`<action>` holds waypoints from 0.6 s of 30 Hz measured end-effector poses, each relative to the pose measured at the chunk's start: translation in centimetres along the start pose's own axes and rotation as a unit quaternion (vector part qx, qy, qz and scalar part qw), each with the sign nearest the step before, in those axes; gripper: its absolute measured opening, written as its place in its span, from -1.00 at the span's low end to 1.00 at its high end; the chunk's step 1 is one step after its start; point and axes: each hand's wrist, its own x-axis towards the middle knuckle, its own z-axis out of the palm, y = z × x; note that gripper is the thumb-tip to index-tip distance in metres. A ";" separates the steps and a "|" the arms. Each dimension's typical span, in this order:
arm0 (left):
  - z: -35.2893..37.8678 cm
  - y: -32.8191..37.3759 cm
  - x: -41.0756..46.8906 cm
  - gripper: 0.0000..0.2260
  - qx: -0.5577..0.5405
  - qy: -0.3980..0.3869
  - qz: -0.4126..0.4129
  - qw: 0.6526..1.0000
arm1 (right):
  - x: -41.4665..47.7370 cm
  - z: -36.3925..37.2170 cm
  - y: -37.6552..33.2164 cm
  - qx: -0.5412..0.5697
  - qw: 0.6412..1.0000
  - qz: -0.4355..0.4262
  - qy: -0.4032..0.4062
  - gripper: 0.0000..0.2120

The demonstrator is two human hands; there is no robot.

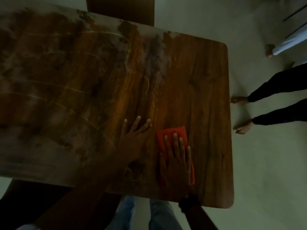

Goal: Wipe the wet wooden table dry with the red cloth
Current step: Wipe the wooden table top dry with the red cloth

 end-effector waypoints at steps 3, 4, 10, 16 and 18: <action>0.2 0.0 0.3 -0.25 -0.009 0.004 -0.001 1.000 | -1.1 0.2 0.1 -0.011 1.000 -0.003 -0.006 -0.41; 0.3 0.0 0.3 -0.26 -0.015 0.007 -0.001 1.000 | -0.3 0.2 0.2 -0.015 1.000 0.001 -0.006 -0.42; 1.3 -0.2 0.7 -0.19 -0.039 0.009 -0.002 0.999 | 9.2 0.6 0.3 -0.013 0.999 0.036 0.013 -0.40; 1.0 -0.1 0.4 -0.19 -0.051 0.019 0.005 0.999 | 9.8 1.1 -0.1 0.002 0.998 0.060 0.012 -0.39; 1.0 -0.2 0.4 -0.19 -0.056 0.016 0.002 0.998 | 7.4 1.3 -0.4 0.000 0.998 0.055 0.019 -0.39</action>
